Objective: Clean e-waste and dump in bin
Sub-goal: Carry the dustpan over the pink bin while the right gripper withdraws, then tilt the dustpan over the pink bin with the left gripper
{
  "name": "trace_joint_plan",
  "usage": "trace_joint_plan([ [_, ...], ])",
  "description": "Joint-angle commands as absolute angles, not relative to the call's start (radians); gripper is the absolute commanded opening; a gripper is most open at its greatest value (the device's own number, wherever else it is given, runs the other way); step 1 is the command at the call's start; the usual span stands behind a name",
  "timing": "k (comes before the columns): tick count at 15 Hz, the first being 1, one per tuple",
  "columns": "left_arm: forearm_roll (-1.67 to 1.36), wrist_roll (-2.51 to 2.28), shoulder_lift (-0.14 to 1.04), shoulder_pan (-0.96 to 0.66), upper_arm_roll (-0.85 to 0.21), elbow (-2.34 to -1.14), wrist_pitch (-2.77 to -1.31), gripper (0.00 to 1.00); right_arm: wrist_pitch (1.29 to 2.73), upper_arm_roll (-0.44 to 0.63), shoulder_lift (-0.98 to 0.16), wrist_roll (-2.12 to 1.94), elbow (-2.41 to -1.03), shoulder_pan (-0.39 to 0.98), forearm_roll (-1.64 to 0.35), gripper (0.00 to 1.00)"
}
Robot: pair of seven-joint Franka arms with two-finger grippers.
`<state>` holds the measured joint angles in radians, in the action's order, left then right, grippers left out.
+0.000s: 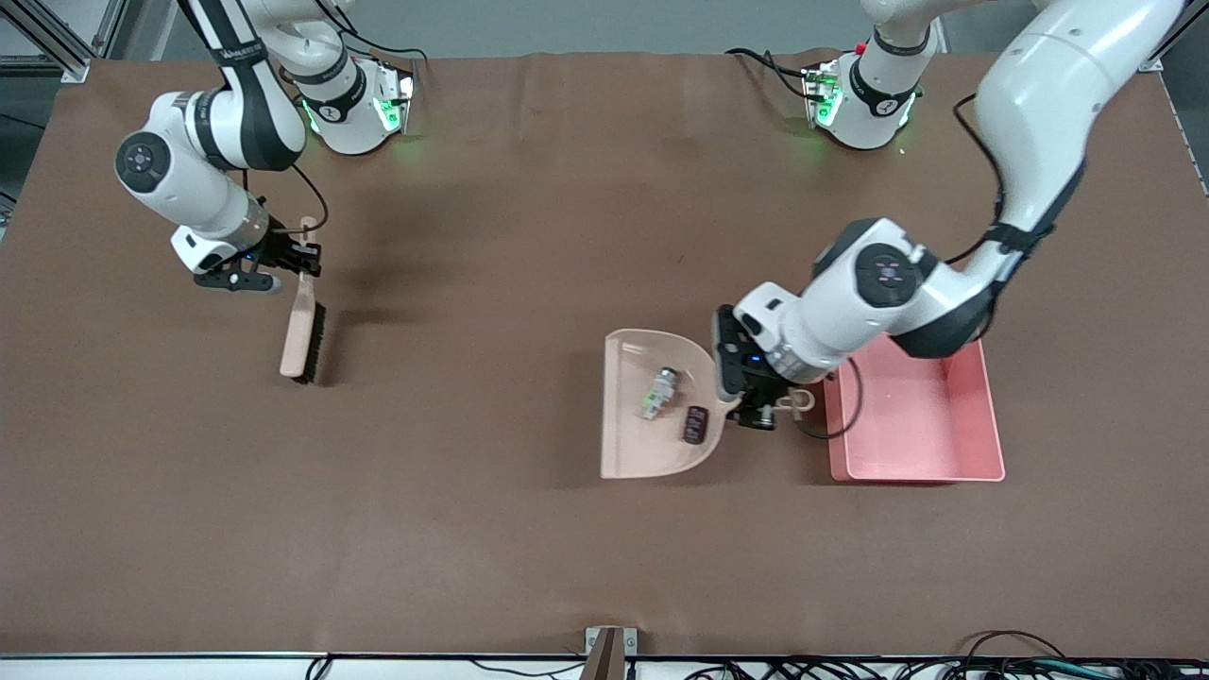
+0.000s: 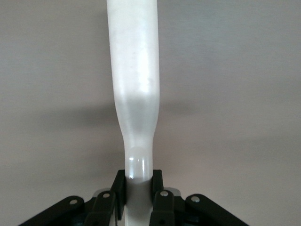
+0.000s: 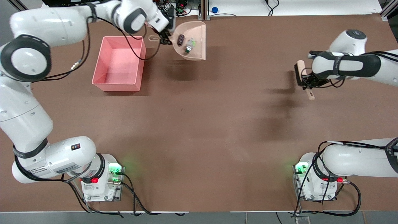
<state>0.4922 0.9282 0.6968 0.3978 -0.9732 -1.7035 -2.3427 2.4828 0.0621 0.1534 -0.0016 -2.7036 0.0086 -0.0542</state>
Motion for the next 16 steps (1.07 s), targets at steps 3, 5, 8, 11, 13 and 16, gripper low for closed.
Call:
trace_joint_plan([
  [3,0.474,1.066,0.667,0.684,-1.138,-1.721,-2.205,0.0,2.595,0.044,0.155,-0.14,-2.789,-0.127,-0.046,0.0],
  [5,0.474,1.127,0.667,0.78,-1.166,-1.72,-2.159,0.0,2.632,0.044,0.129,-0.14,-2.804,-0.14,-0.045,0.0],
  [8,0.474,1.169,0.666,0.892,-1.173,-1.717,-2.094,0.0,2.641,0.044,0.097,-0.14,-2.803,-0.146,-0.044,0.01],
  [11,0.476,1.215,0.666,0.959,-1.177,-1.712,-2.068,0.0,2.657,0.044,0.075,-0.141,-2.803,-0.164,-0.044,0.05],
  [13,0.483,1.226,0.666,0.971,-1.175,-1.698,-2.045,0.0,2.654,0.043,0.074,-0.14,-2.801,-0.169,-0.044,0.59],
  [16,0.488,1.244,0.666,1.009,-1.174,-1.683,-1.993,0.0,2.649,0.043,0.075,-0.14,-2.798,-0.17,-0.044,0.81],
])
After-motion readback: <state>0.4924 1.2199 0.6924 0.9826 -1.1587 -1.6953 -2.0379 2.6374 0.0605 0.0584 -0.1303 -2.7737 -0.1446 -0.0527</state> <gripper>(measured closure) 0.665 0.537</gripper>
